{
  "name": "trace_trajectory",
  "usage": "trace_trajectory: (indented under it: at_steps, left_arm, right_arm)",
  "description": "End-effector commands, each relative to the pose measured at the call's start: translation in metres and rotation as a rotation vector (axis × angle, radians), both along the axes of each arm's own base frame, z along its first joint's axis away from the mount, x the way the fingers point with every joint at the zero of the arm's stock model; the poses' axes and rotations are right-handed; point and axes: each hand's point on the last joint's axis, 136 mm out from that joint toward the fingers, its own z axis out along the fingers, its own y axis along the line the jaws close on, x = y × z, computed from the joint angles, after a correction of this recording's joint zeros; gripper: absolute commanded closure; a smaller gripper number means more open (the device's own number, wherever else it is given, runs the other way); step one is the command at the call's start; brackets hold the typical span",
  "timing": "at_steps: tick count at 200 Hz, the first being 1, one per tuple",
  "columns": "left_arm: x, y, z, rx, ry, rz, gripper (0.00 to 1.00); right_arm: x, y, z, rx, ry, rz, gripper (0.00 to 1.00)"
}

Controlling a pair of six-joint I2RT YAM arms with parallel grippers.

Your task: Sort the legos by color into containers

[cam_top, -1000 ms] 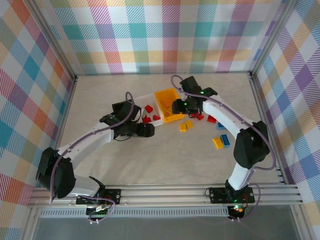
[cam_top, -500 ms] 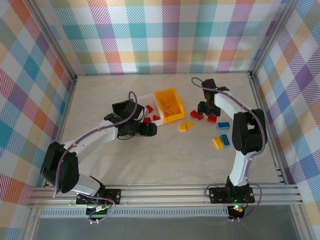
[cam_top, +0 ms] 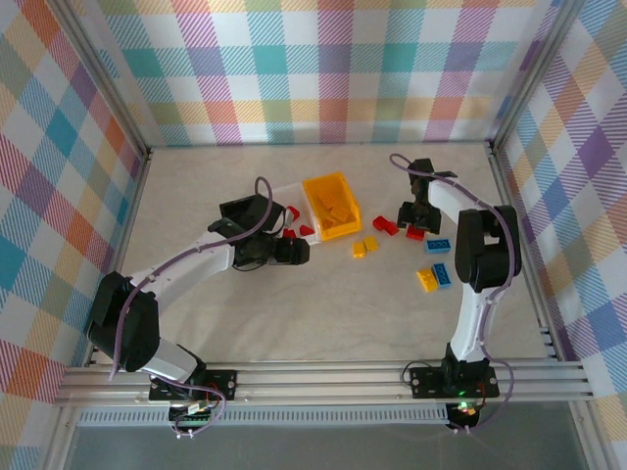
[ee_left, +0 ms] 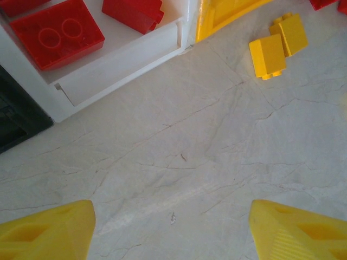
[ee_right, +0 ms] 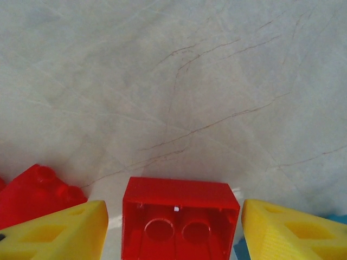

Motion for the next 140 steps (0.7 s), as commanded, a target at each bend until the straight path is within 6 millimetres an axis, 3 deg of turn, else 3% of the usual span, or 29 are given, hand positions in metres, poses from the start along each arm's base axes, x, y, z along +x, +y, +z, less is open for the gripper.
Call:
trace_trajectory:
  at_steps: [1, 41, 86, 116, 140]
  left_arm:
    - [-0.003, 0.001, 0.001, 0.018, -0.004, -0.006, 0.25]
    - [-0.002, 0.003, 0.002, 0.026, -0.009, -0.003, 0.24]
    - [-0.003, 0.007, 0.000, 0.040, -0.010, 0.002, 0.24]
    - [-0.003, 0.007, 0.001, 0.035, -0.012, 0.009, 0.24]
    - [-0.003, 0.008, 0.006, 0.030, -0.025, 0.015, 0.24]
  right_arm:
    - [0.009, -0.001, -0.001, 0.030, -0.007, -0.036, 0.34]
    - [0.011, -0.001, -0.013, 0.045, 0.010, -0.049, 0.36]
    - [0.010, -0.002, -0.015, 0.054, 0.001, -0.058, 0.53]
    - [0.010, 0.003, -0.004, 0.064, -0.034, -0.044, 0.57]
    - [0.010, 0.019, 0.027, 0.061, -0.097, 0.013, 0.57]
